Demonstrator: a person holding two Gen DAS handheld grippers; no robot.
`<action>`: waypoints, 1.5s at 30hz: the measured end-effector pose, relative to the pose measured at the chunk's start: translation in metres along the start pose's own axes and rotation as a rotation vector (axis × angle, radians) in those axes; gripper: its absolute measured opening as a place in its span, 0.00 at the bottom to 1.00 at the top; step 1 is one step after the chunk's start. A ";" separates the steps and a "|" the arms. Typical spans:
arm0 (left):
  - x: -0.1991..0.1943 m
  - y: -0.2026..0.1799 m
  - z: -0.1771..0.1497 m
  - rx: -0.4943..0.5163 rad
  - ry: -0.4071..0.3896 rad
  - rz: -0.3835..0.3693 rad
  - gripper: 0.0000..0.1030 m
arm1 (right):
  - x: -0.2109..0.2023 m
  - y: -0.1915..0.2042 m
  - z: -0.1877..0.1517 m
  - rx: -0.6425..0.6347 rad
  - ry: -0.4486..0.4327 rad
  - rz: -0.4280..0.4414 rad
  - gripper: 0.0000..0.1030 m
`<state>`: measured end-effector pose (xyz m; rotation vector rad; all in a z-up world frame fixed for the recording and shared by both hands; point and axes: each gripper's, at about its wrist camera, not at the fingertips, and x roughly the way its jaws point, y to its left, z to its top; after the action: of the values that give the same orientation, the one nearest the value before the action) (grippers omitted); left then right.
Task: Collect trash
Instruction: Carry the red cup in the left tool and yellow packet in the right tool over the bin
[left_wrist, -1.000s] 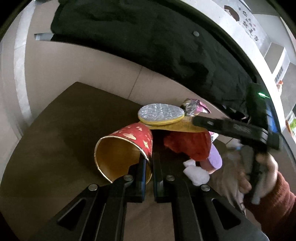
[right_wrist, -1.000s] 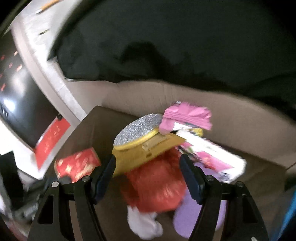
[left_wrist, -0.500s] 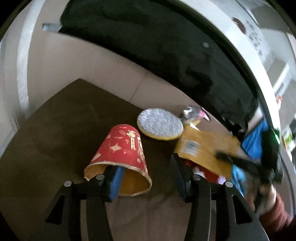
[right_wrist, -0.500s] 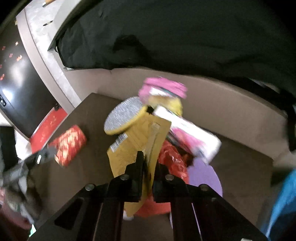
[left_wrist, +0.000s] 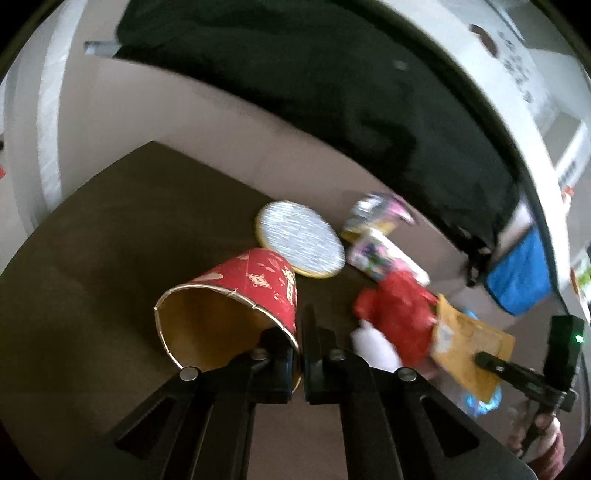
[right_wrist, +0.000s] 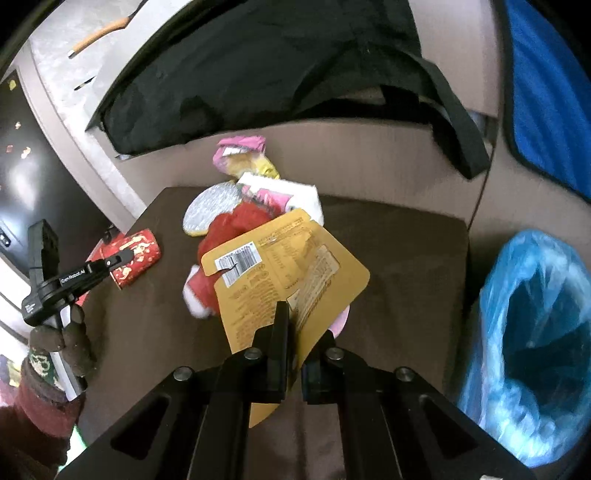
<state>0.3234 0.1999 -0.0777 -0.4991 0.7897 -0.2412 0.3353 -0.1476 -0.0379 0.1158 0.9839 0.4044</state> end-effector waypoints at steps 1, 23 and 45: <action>-0.005 -0.008 -0.004 0.011 -0.001 -0.019 0.03 | -0.001 0.000 -0.004 0.004 0.002 0.009 0.04; -0.064 -0.096 -0.126 0.107 -0.022 -0.035 0.03 | -0.092 0.027 -0.131 -0.194 -0.172 -0.054 0.58; -0.036 -0.096 -0.113 0.117 -0.003 -0.032 0.03 | 0.036 0.007 -0.059 -0.199 0.042 0.112 0.76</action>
<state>0.2140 0.0934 -0.0731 -0.4017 0.7601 -0.3142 0.3022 -0.1324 -0.0966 -0.0177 0.9756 0.6072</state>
